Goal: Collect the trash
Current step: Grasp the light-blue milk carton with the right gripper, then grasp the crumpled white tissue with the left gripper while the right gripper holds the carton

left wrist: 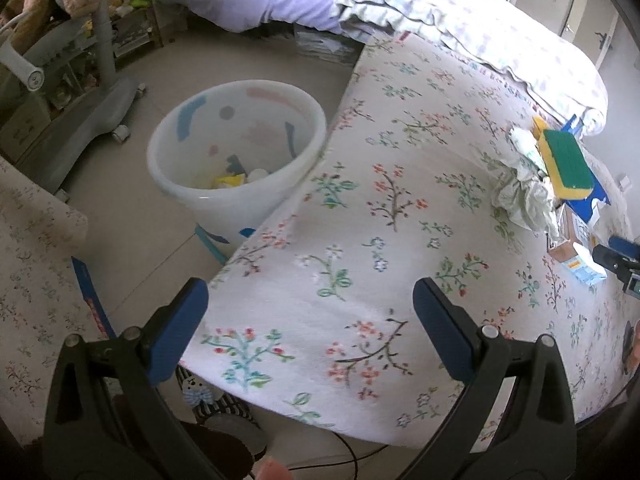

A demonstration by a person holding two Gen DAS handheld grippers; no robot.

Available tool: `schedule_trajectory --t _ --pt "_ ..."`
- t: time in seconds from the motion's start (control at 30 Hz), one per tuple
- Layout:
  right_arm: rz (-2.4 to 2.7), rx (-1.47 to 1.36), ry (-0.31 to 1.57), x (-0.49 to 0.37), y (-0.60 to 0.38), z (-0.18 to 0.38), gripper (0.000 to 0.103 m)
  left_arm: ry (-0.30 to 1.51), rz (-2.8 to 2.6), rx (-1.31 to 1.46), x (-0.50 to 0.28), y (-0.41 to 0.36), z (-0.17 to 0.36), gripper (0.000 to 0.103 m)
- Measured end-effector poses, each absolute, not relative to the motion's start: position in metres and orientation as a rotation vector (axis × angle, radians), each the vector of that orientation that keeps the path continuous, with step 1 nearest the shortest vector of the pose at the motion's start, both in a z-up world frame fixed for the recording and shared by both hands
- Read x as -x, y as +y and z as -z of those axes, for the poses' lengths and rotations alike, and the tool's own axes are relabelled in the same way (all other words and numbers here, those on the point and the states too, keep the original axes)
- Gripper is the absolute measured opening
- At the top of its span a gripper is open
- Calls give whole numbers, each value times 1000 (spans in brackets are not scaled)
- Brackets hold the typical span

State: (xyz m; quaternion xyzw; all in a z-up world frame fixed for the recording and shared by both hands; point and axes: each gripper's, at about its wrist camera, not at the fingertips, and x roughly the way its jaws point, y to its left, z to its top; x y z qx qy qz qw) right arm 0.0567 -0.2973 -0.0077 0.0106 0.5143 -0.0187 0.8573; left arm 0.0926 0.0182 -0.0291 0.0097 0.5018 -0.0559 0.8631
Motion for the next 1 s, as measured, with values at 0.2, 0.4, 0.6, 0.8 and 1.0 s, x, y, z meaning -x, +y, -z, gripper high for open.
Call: schedule_trajectory --t 0.2,0.4,0.6,0.8,1.0 --pt "-64 187 1093 -65 -281 8 85 1058 142 -41 -96 0 30 102" --pt "-109 240 1153 -75 -279 26 85 1076 162 -52 -102 -20 33 102" --pt "-104 232 1155 -80 -277 35 83 1077 203 -71 -105 -47 32 102" --pt "-77 178 1140 -65 -283 29 68 1080 288 -65 -104 -77 30 102" --pt "-55 -12 1123 -34 -307 12 63 1050 371 -36 -103 -109 27 102"
